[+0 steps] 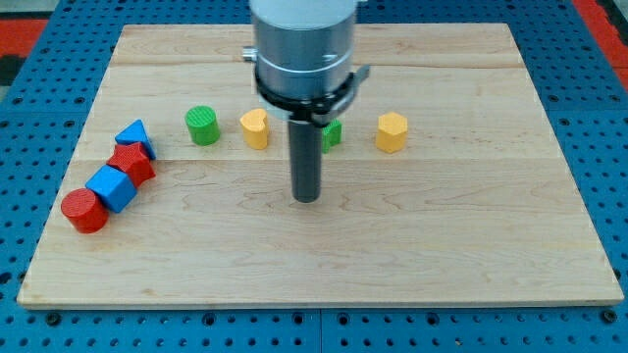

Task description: Push green circle towards blue triangle

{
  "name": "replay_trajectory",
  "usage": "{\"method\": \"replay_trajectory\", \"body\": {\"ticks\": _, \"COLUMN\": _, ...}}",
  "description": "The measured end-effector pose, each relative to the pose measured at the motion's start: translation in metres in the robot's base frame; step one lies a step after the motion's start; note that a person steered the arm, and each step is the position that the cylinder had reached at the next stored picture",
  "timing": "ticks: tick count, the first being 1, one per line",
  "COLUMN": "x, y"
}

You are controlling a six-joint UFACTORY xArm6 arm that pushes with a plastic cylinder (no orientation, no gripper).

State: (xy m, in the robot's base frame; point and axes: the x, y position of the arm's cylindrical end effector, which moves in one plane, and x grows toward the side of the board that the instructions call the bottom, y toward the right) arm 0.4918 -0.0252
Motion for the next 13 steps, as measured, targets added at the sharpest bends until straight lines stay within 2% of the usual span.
{"method": "replay_trajectory", "body": {"ticks": 1, "x": -0.004, "y": -0.024}}
{"method": "replay_trajectory", "body": {"ticks": 2, "x": -0.019, "y": -0.083}}
{"method": "replay_trajectory", "body": {"ticks": 3, "x": -0.032, "y": -0.111}}
{"method": "replay_trajectory", "body": {"ticks": 8, "x": -0.121, "y": -0.097}}
{"method": "replay_trajectory", "body": {"ticks": 11, "x": -0.12, "y": -0.087}}
{"method": "replay_trajectory", "body": {"ticks": 13, "x": -0.177, "y": -0.063}}
